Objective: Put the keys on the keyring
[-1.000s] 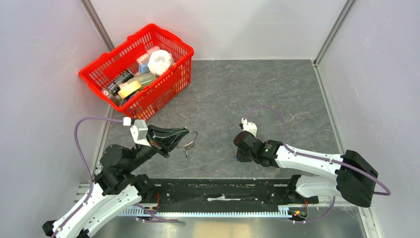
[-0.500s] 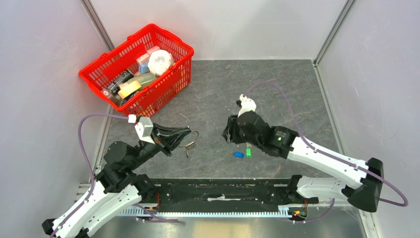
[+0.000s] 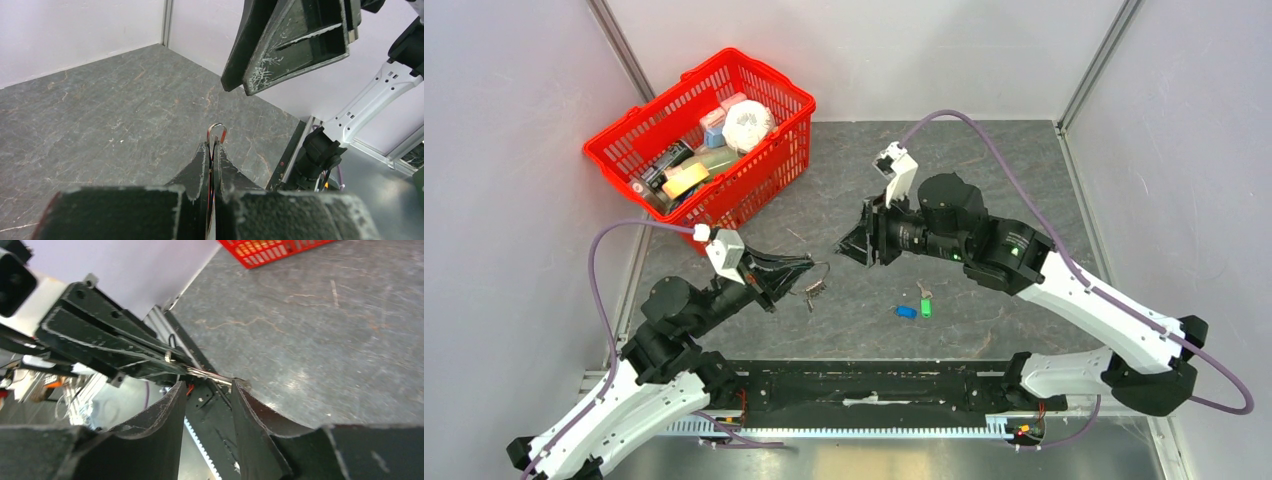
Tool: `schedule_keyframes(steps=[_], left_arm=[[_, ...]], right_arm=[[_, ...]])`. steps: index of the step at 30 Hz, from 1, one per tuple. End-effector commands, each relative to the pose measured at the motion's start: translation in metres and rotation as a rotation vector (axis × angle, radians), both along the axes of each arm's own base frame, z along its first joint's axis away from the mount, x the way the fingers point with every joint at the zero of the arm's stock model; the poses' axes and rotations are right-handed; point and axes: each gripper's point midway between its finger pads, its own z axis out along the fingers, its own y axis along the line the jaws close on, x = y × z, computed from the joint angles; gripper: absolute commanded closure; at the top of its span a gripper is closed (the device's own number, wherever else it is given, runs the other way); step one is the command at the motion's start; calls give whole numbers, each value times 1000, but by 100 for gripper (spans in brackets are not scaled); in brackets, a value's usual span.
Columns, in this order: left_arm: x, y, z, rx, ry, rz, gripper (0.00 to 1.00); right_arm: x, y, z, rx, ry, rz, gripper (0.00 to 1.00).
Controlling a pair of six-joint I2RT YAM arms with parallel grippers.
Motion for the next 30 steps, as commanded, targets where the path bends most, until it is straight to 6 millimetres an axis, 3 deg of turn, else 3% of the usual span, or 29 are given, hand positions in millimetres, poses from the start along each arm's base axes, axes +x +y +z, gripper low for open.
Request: schedule_keyframes(steps=[1,6,30], left_arm=[[-8,0,27,-50,-38,-33,98],[-11,-1,27,-47,-38,-48,98],[-11,-3,25,-48,-31,-58,98]], right_arm=[[-22,20,26,58,-14,179,56],[-27,29,33,92,-4,226,58],[-18,51,32,100,6,246,68]])
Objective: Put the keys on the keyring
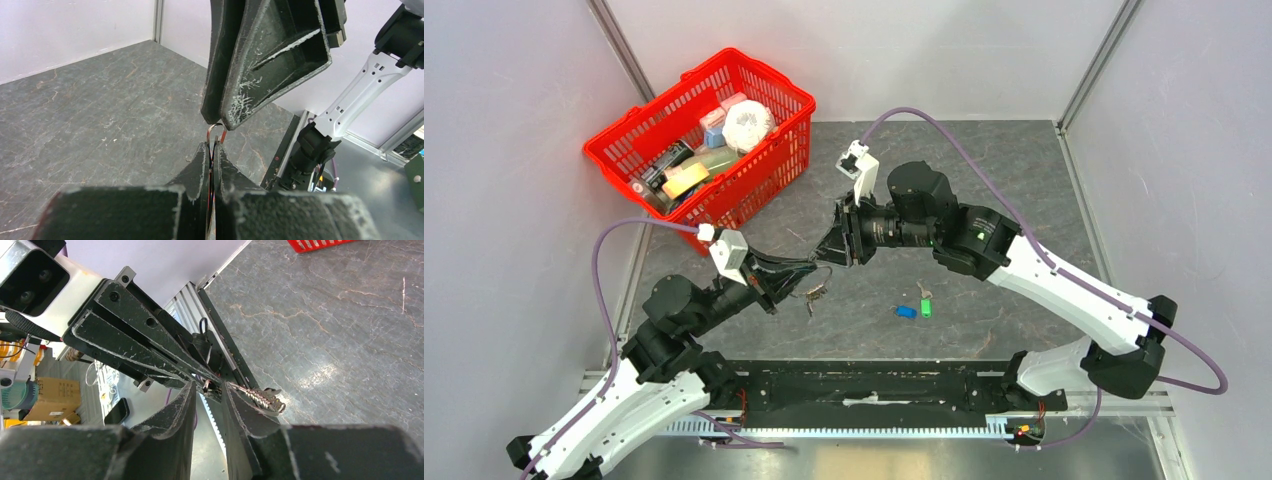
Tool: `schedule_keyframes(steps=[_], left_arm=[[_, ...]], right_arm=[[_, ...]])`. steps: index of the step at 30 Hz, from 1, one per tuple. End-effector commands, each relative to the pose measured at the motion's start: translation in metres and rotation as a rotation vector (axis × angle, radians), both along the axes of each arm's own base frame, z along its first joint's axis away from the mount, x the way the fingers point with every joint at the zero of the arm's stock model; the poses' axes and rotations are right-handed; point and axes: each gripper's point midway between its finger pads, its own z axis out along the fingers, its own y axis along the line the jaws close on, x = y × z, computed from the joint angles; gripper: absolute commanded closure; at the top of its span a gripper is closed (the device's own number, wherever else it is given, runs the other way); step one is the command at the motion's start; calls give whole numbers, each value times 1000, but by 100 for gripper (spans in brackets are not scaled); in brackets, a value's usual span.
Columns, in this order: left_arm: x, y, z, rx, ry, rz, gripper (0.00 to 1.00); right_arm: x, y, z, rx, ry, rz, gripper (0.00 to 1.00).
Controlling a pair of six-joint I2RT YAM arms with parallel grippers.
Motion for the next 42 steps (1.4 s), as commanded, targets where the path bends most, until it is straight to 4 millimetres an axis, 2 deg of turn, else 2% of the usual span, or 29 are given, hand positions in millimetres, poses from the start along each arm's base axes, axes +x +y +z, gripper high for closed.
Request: schedule_keyframes(steps=[1,7,31,34,40,42], left_arm=[[-7,1,29,-66,-39,-23,98],[-7,2,28,-66,-38,-20,98],[-2,5,30,-68,-38,14,98],[-1,5,29,-68,-37,15,98],[-2,4,29,-65,-37,9,98],[-2,4,29,-65,-36,8,98]], right_arm=[[0,5,31,76,-48,14,68],[0,7,30,75,-43,20,74],[0,7,14,2,-49,7,74],[-2,9,16,3,-52,14,78],[-2,7,22,12,-72,2,100],[-2,5,24,15,-78,-5,100]])
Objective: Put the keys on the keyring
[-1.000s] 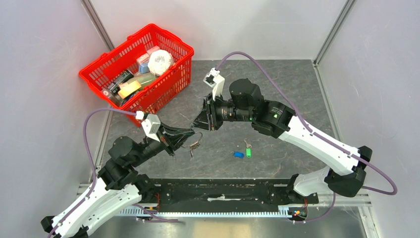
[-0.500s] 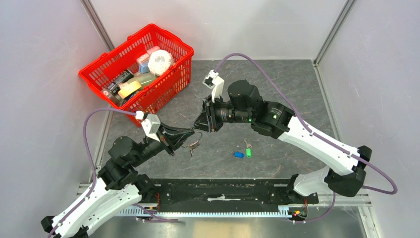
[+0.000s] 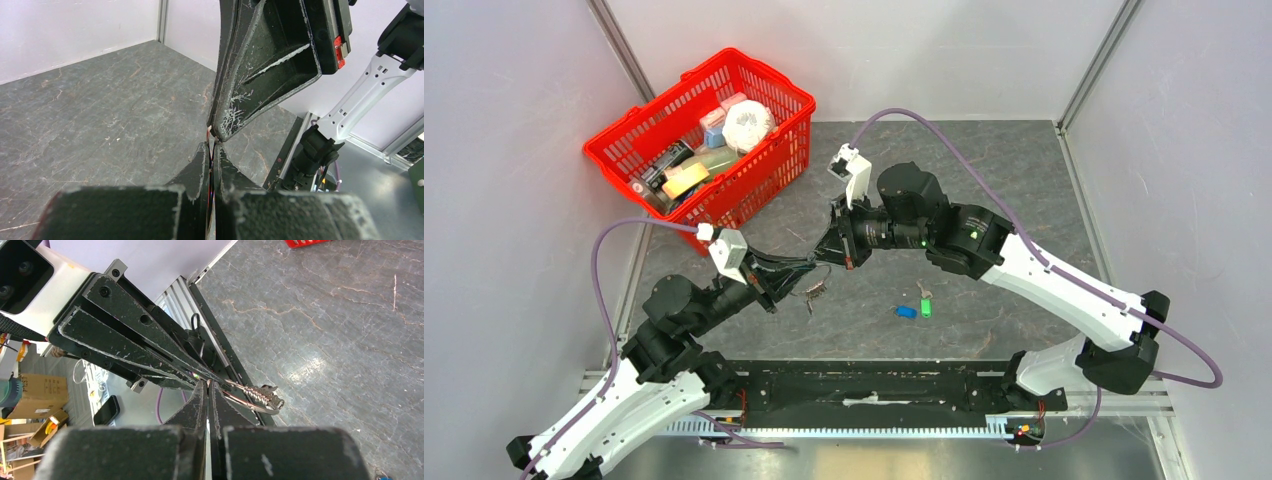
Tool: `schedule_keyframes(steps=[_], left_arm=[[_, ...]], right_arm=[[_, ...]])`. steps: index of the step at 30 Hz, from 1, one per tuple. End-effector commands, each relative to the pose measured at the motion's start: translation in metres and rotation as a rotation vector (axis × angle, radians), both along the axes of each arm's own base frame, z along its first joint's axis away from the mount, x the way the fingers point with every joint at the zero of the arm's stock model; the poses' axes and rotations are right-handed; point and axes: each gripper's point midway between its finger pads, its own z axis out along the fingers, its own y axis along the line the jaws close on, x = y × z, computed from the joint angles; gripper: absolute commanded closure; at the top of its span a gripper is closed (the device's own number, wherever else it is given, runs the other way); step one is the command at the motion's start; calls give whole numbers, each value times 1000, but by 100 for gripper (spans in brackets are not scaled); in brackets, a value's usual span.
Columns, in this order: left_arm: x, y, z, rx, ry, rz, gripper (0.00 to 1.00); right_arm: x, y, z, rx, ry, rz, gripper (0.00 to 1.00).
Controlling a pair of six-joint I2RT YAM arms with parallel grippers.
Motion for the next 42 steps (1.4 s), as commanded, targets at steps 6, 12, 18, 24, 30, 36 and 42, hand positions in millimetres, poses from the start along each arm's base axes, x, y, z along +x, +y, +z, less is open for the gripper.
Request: schedule_keyframes(steps=[6,12,18,24,30,36,42], left_arm=[[-8,-2,26,-54,-34,-44,98],[-14,-4,28,-57,-45,-74,80],[-14,-4,24,-46,-37,-75,74],[-12,-4,20,-32,-26,-66,73],[-9,-2,20,-29,-28,-45,72],[-5,-2,23,-35,-32,-28,72],[-3,-1,28,-46,-48,-17,72]], right_arm=[[-2,-3,37,80,-75,-10,100],[-2,-5,41,90,-84,-23,100],[2,-8,47,107,-89,-57,100],[4,-13,57,135,-94,-92,100],[4,-13,57,139,-86,-98,100],[4,-11,54,134,-77,-95,100],[7,-10,48,114,-68,-107,100]])
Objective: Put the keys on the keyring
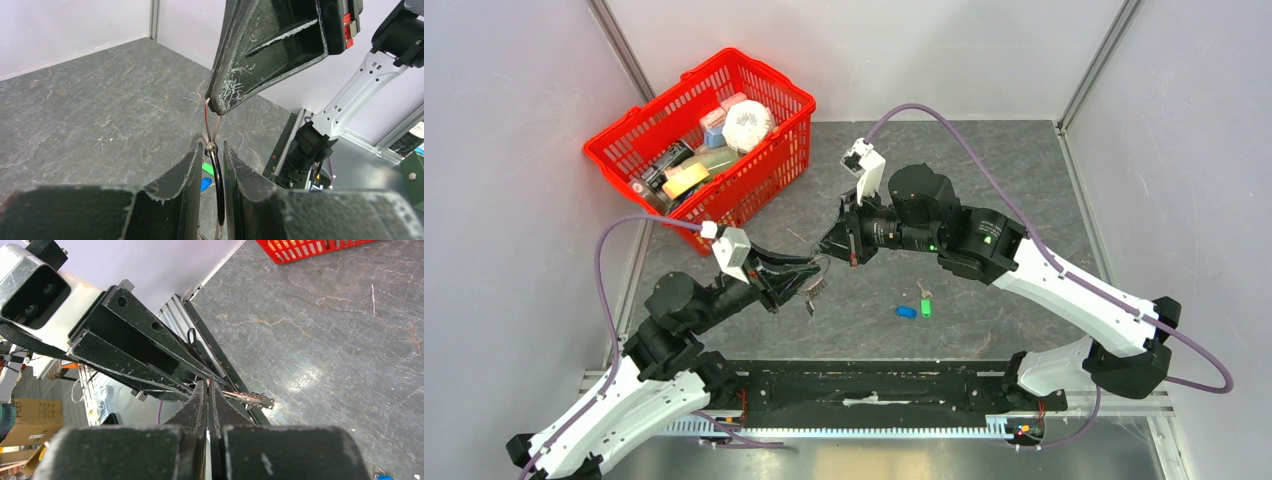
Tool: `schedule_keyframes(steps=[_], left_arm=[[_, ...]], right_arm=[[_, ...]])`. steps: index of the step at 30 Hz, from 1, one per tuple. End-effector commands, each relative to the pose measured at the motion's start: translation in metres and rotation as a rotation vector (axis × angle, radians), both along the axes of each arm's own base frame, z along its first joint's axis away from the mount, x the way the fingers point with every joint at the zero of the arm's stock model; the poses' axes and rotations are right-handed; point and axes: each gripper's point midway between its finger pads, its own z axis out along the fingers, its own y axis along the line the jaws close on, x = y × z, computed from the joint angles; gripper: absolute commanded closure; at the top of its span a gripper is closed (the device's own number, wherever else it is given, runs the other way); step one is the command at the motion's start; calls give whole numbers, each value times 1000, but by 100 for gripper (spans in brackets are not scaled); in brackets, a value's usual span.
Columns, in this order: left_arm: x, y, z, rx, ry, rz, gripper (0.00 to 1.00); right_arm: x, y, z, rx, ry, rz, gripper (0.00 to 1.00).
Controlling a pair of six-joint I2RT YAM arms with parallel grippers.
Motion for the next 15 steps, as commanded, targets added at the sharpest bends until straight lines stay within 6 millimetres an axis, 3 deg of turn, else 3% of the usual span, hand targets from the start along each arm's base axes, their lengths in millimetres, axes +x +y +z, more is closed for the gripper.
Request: schedule_keyframes(steps=[1,15], left_arm=[[-1,5,29,-56,-60,17,72],[4,6,34,-51,-77,37,69]], right_arm=[[2,0,30,75,-43,-21,100],[4,4,18,41,-22,-25,100]])
